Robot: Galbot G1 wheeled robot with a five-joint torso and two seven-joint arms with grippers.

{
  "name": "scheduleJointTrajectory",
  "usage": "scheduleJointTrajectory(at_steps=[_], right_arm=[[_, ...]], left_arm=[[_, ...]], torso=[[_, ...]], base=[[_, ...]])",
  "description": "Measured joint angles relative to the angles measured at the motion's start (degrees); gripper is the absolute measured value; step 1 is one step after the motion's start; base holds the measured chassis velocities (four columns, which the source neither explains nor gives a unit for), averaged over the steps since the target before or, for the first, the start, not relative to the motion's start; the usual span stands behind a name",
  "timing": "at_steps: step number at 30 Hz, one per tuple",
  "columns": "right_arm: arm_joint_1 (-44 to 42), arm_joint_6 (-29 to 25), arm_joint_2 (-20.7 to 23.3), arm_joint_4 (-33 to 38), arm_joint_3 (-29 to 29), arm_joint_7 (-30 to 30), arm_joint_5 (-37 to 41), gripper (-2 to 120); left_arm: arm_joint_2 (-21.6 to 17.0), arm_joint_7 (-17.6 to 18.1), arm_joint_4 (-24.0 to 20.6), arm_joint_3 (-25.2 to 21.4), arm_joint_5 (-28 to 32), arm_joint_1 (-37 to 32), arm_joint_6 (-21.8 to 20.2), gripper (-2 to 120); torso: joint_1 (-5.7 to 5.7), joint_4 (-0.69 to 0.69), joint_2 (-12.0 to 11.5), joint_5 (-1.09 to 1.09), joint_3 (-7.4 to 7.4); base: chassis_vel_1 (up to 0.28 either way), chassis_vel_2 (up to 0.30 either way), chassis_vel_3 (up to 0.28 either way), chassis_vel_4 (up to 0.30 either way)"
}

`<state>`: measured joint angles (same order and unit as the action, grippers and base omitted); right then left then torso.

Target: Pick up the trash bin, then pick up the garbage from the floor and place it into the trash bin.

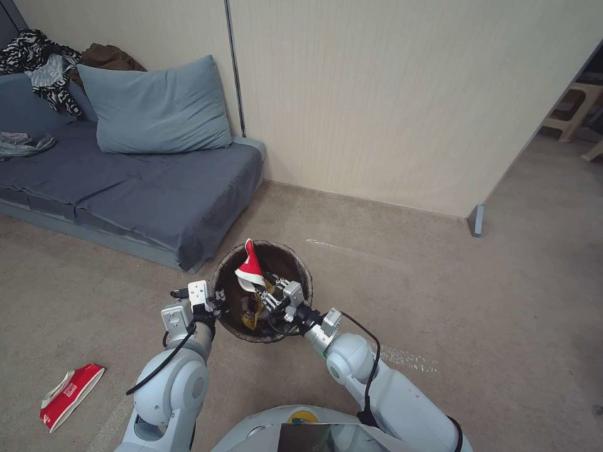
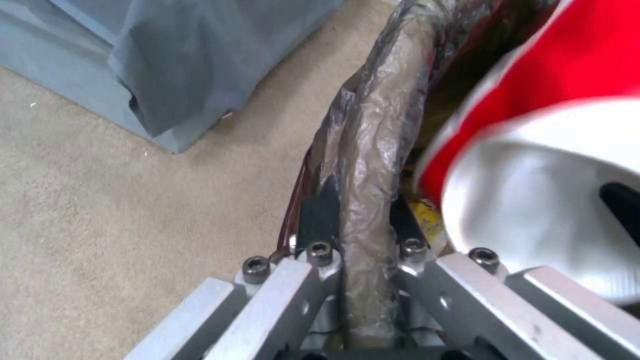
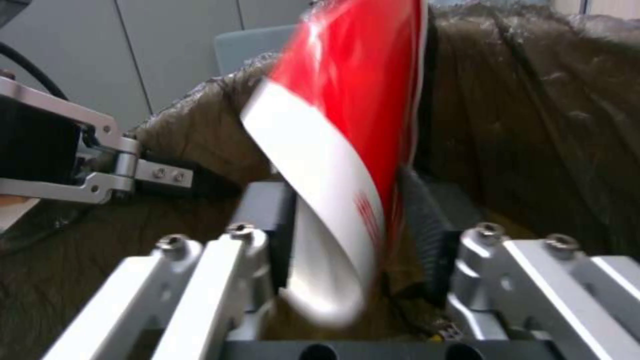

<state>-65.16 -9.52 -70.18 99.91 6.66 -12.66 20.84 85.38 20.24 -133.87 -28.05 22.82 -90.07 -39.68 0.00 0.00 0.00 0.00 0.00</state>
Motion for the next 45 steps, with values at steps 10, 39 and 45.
scheduleJointTrajectory(at_steps=[10,39,45], right_arm=[[-1.2,-0.8,0.7,3.9,-1.1,-0.1,-2.5,81],[-28.6,-7.8,-8.7,20.2,-27.1,14.7,-18.4,100],[-26.4,-7.9,-10.1,16.9,-26.5,14.7,-18.2,100]], left_arm=[[-0.2,-0.1,0.6,-0.5,0.0,0.3,0.1,0],[-0.9,-2.0,3.0,-1.8,-4.0,0.4,3.4,0],[-0.9,-2.1,2.9,-1.8,-3.5,0.1,3.8,0]], torso=[[0.0,0.0,0.0,0.0,0.0],[0.0,0.0,0.0,0.0,0.0],[0.0,0.0,0.0,0.0,0.0]], base=[[0.0,0.0,0.0,0.0],[0.0,0.0,0.0,0.0],[0.0,0.0,0.0,0.0]])
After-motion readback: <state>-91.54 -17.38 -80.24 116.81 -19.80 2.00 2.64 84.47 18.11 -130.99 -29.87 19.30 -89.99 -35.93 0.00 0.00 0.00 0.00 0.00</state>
